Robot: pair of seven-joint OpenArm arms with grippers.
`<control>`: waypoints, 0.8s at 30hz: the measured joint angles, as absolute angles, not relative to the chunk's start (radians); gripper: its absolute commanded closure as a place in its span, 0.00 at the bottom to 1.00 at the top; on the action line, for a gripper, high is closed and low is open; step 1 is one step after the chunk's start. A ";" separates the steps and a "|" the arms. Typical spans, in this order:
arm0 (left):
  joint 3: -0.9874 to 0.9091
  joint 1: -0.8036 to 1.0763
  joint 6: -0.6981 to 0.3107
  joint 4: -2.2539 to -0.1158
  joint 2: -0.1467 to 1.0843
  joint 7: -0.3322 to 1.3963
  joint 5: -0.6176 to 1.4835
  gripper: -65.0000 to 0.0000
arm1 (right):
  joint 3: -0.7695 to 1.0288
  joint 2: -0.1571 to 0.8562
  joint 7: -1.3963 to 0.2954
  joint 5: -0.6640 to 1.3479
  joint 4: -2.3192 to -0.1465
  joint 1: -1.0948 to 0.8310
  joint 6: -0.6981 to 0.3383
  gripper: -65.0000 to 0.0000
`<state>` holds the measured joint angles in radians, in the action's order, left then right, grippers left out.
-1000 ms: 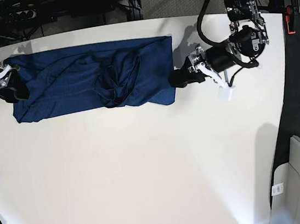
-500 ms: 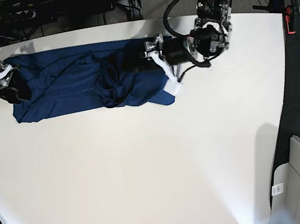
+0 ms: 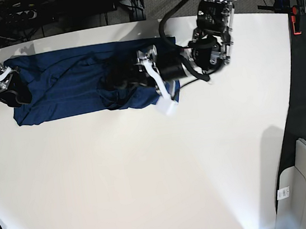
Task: Fold the T-shirt properly
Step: 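Tuck and flatten the folded end with the left gripper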
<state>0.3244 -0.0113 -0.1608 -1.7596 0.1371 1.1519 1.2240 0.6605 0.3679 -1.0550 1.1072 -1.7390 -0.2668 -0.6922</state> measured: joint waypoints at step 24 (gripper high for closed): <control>0.390 0.025 -0.151 -1.647 0.204 1.101 1.214 0.65 | 0.661 0.368 -1.055 1.143 -1.739 -0.269 -0.692 0.60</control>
<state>0.3904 0.0250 -0.1509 -1.6470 0.2035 1.1011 1.2144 0.6605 0.3683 -1.0550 1.1435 -1.7393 -0.2691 -0.6918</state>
